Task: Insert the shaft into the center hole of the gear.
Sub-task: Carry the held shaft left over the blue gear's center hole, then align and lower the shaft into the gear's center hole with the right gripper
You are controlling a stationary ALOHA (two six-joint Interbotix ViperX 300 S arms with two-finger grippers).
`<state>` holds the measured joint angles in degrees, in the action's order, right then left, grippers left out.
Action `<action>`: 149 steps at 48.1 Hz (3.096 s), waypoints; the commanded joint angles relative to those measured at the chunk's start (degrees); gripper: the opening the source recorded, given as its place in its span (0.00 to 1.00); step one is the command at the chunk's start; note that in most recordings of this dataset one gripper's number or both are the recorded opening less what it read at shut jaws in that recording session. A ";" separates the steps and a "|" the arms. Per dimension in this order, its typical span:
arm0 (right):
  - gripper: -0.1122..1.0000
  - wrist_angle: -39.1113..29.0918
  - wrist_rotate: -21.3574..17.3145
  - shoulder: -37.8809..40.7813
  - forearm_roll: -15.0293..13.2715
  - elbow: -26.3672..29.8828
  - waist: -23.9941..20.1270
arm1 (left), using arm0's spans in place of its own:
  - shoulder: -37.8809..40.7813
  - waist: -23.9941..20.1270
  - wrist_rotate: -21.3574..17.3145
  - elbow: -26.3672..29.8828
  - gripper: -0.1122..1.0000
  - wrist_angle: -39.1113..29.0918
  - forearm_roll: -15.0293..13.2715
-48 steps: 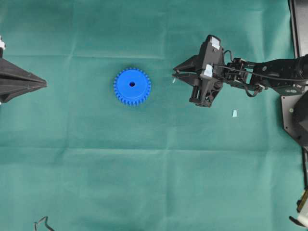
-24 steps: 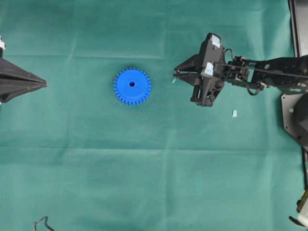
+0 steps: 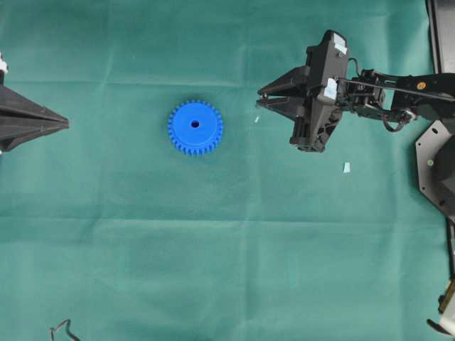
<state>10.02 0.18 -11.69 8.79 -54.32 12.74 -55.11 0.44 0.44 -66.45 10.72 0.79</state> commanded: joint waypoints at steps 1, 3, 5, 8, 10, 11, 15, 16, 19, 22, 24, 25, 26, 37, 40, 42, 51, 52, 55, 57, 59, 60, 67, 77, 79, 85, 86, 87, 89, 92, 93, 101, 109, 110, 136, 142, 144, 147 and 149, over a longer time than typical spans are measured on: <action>0.26 0.09 -0.18 -0.97 0.00 1.23 0.09 | 0.09 -0.09 0.00 1.41 0.10 0.26 0.18; 0.26 0.35 -0.18 -0.97 0.00 1.32 0.09 | 0.18 0.00 0.00 1.41 0.10 0.26 0.18; 0.26 0.35 -0.18 -0.79 0.00 1.41 0.09 | 0.18 -0.09 0.00 1.41 0.10 0.26 0.18; 0.26 0.53 -0.18 -0.09 0.00 2.29 -0.18 | 0.18 -0.09 0.00 1.49 0.10 0.26 0.18; 0.26 0.62 -0.18 0.62 0.00 2.99 -0.35 | 0.18 -0.09 0.00 1.41 0.10 0.26 0.18; 0.26 0.70 -0.18 1.05 0.00 3.43 -0.53 | 0.09 0.00 0.00 1.41 0.10 0.35 0.18; 0.26 0.70 -0.09 3.08 -0.09 5.80 -1.05 | 0.18 -0.09 0.00 1.49 0.10 0.35 0.18; 0.26 0.70 -0.09 3.69 -0.18 6.50 -1.23 | 0.09 -0.09 0.00 1.41 0.10 0.35 0.18; 0.26 0.70 0.00 5.54 -0.26 8.79 -1.58 | 0.18 -0.09 0.00 1.41 0.10 0.35 0.18; 0.26 0.70 0.00 7.56 -0.26 11.69 -2.02 | 0.18 -0.09 0.00 1.41 0.10 0.35 0.18; 0.26 0.70 0.00 8.79 -0.44 13.36 -2.29 | 0.18 -0.09 0.00 1.49 0.10 0.26 0.18; 0.26 0.62 0.09 9.49 -0.53 14.15 -2.55 | 0.18 -0.09 0.00 1.41 0.10 0.35 0.18; 0.26 0.44 0.09 10.02 -0.62 15.03 -2.64 | 0.09 -0.09 0.00 1.41 0.10 0.35 0.18; 0.26 -1.67 0.18 14.15 -1.93 20.57 -3.52 | 0.09 -0.09 0.00 1.41 0.10 0.26 0.18; 0.26 -1.76 0.18 14.24 -1.93 20.57 -3.52 | 0.09 -0.09 0.00 1.41 0.10 0.26 0.18; 0.26 -1.85 0.09 14.24 -1.85 20.48 -3.52 | 0.18 -0.09 0.00 1.41 0.10 0.26 0.18; 0.26 -1.85 -0.09 14.24 -1.85 20.30 -3.52 | 0.18 0.00 -0.09 1.41 0.10 0.26 0.18; 0.26 -1.85 -0.09 14.24 -1.85 20.30 -3.60 | 0.09 -0.09 -0.09 1.41 0.10 0.26 0.18; 0.26 -1.58 -0.09 14.33 -1.85 20.30 -3.60 | 0.09 -0.09 0.00 1.41 0.10 0.26 0.26; 0.26 -1.49 -0.09 14.41 -1.76 20.30 -3.69 | 0.09 -0.09 0.00 1.41 0.10 0.26 0.18; 0.26 -1.41 -0.09 14.68 -1.76 20.39 -3.69 | 0.09 -0.09 0.00 1.41 0.10 0.26 0.18; 0.26 -1.41 -0.09 14.85 -1.76 20.39 -3.78 | 0.18 -0.09 0.00 1.49 0.10 0.18 0.18; 0.26 -0.18 -0.35 16.26 -1.67 20.39 -4.22 | 0.18 -0.09 0.00 1.41 0.10 0.09 0.26; 0.26 1.93 -0.44 19.42 -0.97 20.65 -4.92 | 0.18 -0.09 0.00 1.41 0.10 0.09 0.18; 0.26 2.11 -0.53 19.95 -0.79 20.74 -4.92 | 0.18 -0.09 0.00 1.41 0.10 0.09 0.26; 0.26 2.11 -0.53 20.48 -0.26 20.65 -4.92 | 0.18 -0.09 0.00 1.41 0.10 0.09 0.18; 0.26 2.11 -0.53 20.39 -0.26 20.65 -5.01 | 0.09 -0.09 0.00 1.41 0.10 0.09 0.18; 0.26 2.11 -0.53 20.39 -0.26 20.57 -4.92 | 0.18 -0.09 0.00 1.41 0.10 0.09 0.18; 0.26 2.11 -0.53 20.39 -0.26 20.65 -4.92 | 0.09 0.00 0.00 1.41 0.10 0.00 0.18; 0.26 2.11 -0.44 20.39 -0.26 20.74 -4.92 | 0.18 0.00 0.00 1.41 0.10 0.00 0.18; 0.26 2.02 -0.44 20.30 -0.26 20.74 -4.92 | 0.18 -0.09 0.00 1.41 0.10 0.00 0.26; 0.26 1.76 -0.26 18.54 -0.44 20.92 -4.92 | 0.09 -0.09 0.00 1.41 0.10 -0.09 0.18; 0.26 1.67 -0.18 16.26 -0.62 20.65 -4.92 | 0.09 -0.09 0.00 1.41 0.10 0.00 0.18; 0.26 1.67 -0.18 16.26 -0.62 20.57 -4.92 | 0.09 -0.09 0.00 1.41 0.10 0.00 0.18; 0.26 4.66 -0.44 20.83 -0.44 21.97 -6.15 | 0.09 0.00 0.00 1.41 0.10 -0.09 0.26; 0.26 4.75 -0.44 23.03 -0.44 23.03 -6.15 | 0.09 0.00 0.00 1.41 0.10 0.00 0.18; 0.26 4.66 -0.53 23.47 -0.26 23.20 -6.15 | 0.09 -0.09 0.00 1.41 0.10 0.00 0.18; 0.26 4.48 -0.53 23.64 -0.26 23.29 -6.15 | 0.09 -0.09 0.00 1.49 0.10 0.00 0.18; 0.26 4.57 -0.53 23.55 -0.26 23.12 -6.15 | 0.09 -0.09 0.09 1.41 0.10 -0.09 0.18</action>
<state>14.33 -0.18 12.57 8.35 -31.99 6.59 -55.20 0.44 0.44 -66.45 10.28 0.88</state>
